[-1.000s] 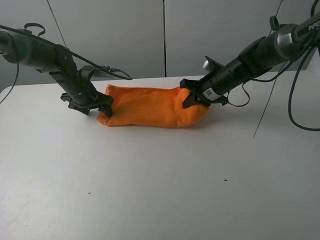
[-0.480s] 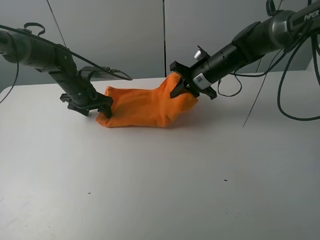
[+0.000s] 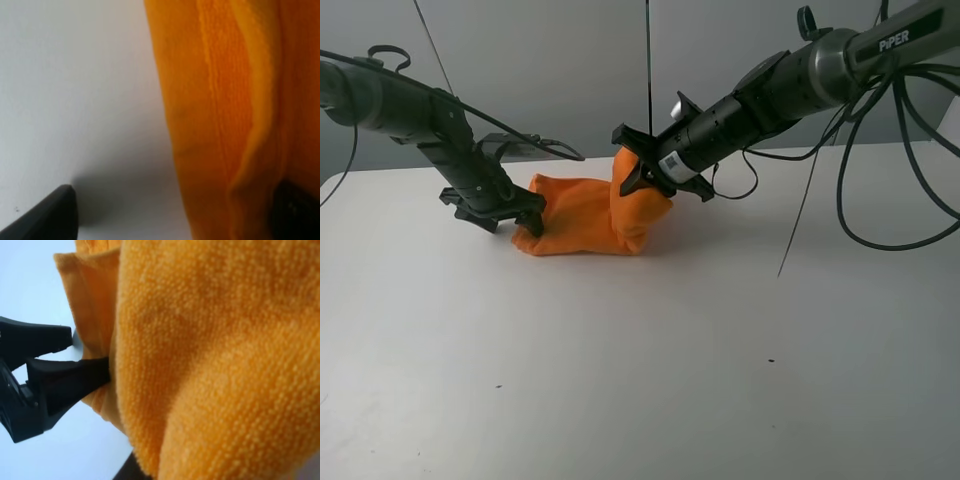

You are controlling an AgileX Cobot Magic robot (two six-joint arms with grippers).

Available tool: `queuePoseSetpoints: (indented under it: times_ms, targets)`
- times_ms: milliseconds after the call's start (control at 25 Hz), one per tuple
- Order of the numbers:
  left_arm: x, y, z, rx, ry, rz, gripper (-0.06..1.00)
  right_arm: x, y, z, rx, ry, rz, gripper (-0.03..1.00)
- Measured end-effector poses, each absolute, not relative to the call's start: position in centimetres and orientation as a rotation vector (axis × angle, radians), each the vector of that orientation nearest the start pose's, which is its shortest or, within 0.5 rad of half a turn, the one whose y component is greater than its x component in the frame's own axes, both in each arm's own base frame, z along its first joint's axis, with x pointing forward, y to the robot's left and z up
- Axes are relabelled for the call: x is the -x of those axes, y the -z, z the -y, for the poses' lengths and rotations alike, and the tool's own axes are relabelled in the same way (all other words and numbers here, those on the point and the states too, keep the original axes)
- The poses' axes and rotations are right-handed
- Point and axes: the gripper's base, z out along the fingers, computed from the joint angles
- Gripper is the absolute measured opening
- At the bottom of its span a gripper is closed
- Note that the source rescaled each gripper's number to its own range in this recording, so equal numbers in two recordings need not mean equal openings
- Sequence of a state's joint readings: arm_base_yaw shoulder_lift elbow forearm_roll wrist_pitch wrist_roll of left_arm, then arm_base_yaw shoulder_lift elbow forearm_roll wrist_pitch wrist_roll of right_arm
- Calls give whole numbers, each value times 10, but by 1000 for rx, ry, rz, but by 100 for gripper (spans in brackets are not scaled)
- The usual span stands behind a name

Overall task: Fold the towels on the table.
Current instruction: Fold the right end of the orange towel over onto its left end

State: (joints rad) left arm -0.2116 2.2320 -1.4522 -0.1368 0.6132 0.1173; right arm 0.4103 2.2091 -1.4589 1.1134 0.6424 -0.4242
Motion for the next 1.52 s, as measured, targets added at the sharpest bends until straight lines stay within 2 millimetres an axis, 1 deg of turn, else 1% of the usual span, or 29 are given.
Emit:
queuePoseSetpoints:
  times_ms: [160, 320, 480, 640, 880, 1040, 1160, 1400, 1520]
  targets:
    - [-424, -91, 98, -327, 153, -2859, 99, -398, -132, -236, -63, -1098, -2670, 6]
    - [-424, -91, 98, -329, 152, -2859, 99, -402, -135, -236, -126, -1089, -2648, 6]
    - [-424, -92, 98, -329, 152, -2857, 99, -401, -128, -239, -138, -1086, -2661, 6]
    - [-424, -92, 98, -329, 152, -2857, 99, -405, -116, -244, -148, -1093, -2679, 6]
    - [-424, -92, 98, -331, 152, -2857, 99, -410, -123, -256, -145, -1119, -2633, 6]
    - [-424, -92, 98, -331, 152, -2857, 99, -408, -124, -261, -133, -1111, -2628, 6]
    - [-424, -92, 98, -331, 152, -2857, 99, -406, -121, -266, -116, -1099, -2628, 6]
    - [-424, -92, 98, -331, 152, -2855, 99, -409, -99, -274, -100, -1115, -2675, 6]
    - [-424, -92, 98, -334, 151, -2854, 99, -412, -99, -276, -77, -1124, -2673, 6]
